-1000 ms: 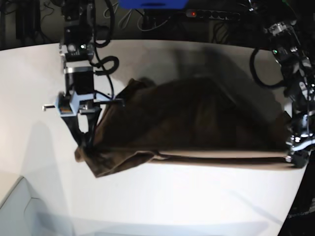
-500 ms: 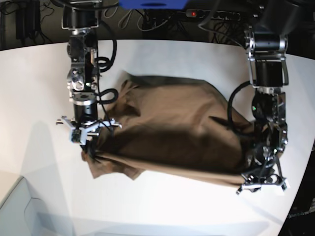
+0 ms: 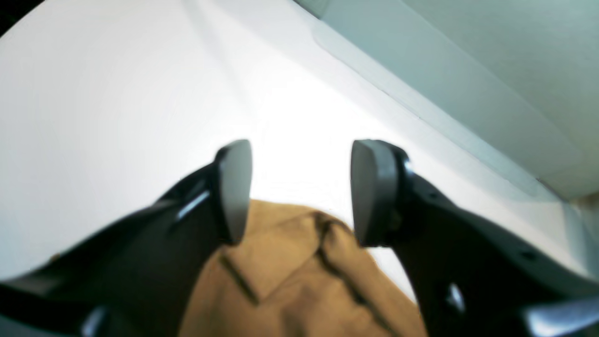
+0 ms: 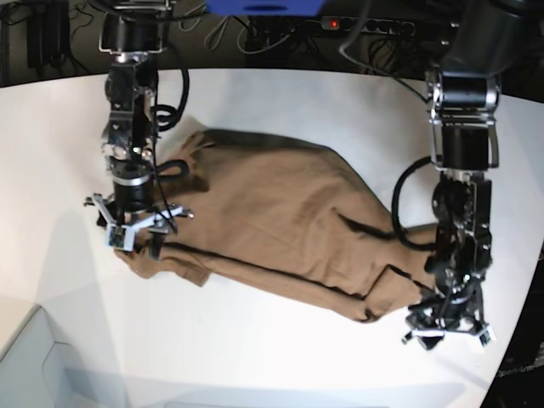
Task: Layout the t-shirt on the table in an organized manner, then fold the t-shirt properly
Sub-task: 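Lift the shirt with both grippers and lay it flat, stretched, then open both grippers and raise them off the shirt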
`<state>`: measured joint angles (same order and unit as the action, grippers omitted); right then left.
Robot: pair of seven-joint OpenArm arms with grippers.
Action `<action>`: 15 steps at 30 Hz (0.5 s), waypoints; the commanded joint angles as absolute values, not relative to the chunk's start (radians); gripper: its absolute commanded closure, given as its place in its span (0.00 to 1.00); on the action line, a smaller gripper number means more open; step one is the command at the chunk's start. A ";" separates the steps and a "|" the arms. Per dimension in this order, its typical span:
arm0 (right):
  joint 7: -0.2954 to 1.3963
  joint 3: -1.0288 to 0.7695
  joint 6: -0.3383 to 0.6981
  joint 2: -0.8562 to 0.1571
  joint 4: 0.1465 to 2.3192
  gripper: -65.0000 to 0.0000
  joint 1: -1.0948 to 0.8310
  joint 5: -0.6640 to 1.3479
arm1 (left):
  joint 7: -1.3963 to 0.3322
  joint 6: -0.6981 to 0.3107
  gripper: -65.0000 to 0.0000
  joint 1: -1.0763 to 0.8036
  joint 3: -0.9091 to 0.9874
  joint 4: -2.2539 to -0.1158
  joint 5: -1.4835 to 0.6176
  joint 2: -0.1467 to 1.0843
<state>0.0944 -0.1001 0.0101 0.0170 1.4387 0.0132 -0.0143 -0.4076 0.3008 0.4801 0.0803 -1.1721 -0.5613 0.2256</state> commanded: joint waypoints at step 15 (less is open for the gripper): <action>0.065 -0.093 0.005 0.065 1.641 0.47 -0.222 -0.007 | -0.387 0.303 0.46 0.096 0.220 -1.290 -0.558 0.305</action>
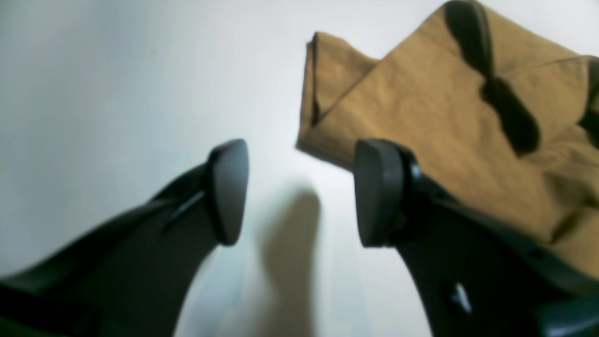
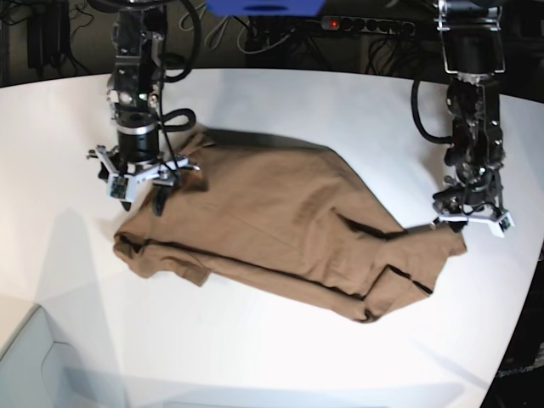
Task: Layout the t-shirt on the table in an organized manner, then fold the t-shirt properly
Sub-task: 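Open both grippers and raise them off the shirt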
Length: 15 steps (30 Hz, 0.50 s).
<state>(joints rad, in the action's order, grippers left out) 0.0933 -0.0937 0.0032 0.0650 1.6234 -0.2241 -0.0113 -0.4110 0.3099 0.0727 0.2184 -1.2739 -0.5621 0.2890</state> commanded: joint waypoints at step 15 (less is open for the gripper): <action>0.065 -0.061 0.005 0.064 1.643 0.47 -0.280 -0.007 | -0.387 0.302 0.46 0.231 0.148 -1.110 -0.556 0.300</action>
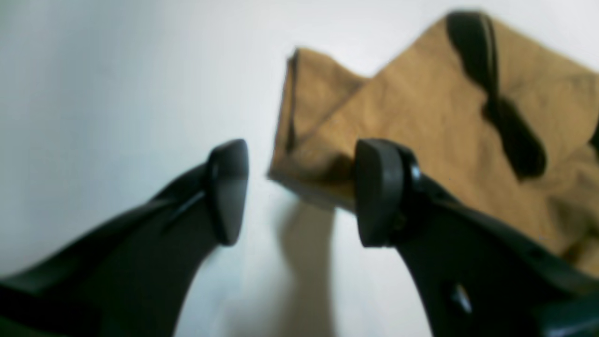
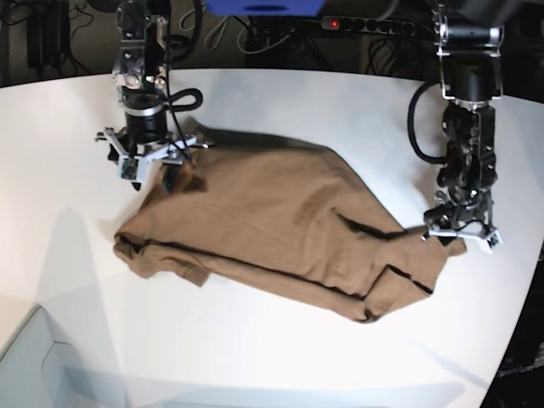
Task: Layout the t-shirt on the table in an organized manner, then fold the t-shirt properly
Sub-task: 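Open both grippers and raise them off the shirt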
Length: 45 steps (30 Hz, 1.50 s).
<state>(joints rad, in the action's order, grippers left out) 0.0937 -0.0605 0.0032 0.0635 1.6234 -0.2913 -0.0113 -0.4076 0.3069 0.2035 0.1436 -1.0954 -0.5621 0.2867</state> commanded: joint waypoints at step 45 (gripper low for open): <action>0.065 -0.061 0.005 0.056 1.643 0.47 -0.280 -0.008 | -0.387 0.303 0.35 0.665 -0.077 -0.750 -0.427 0.240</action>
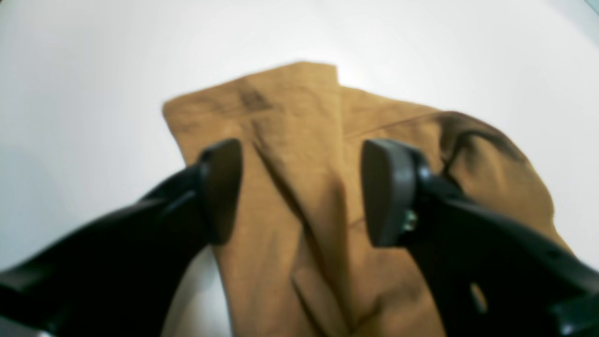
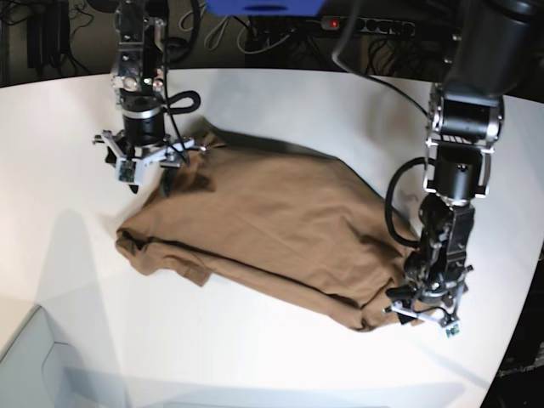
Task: Layout the t-shirt on the table in an organized manner, then fold the t-shirt properly
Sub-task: 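Open both grippers and raise them off the shirt, then tug the shirt edge near the left gripper to smooth it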
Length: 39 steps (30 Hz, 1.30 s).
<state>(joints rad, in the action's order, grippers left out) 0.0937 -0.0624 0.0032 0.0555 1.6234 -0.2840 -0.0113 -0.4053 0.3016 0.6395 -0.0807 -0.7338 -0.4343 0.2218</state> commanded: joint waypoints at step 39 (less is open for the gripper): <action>0.071 -0.059 0.005 0.059 1.643 0.47 -0.283 -0.008 | -0.265 0.300 0.39 0.561 -0.199 -0.584 -0.420 0.269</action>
<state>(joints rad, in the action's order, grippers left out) 0.0940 -0.0593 0.0032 0.0612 1.6234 -0.2867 -0.0113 -0.2256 0.2955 0.5491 -0.2012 -0.5812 -0.4194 0.2550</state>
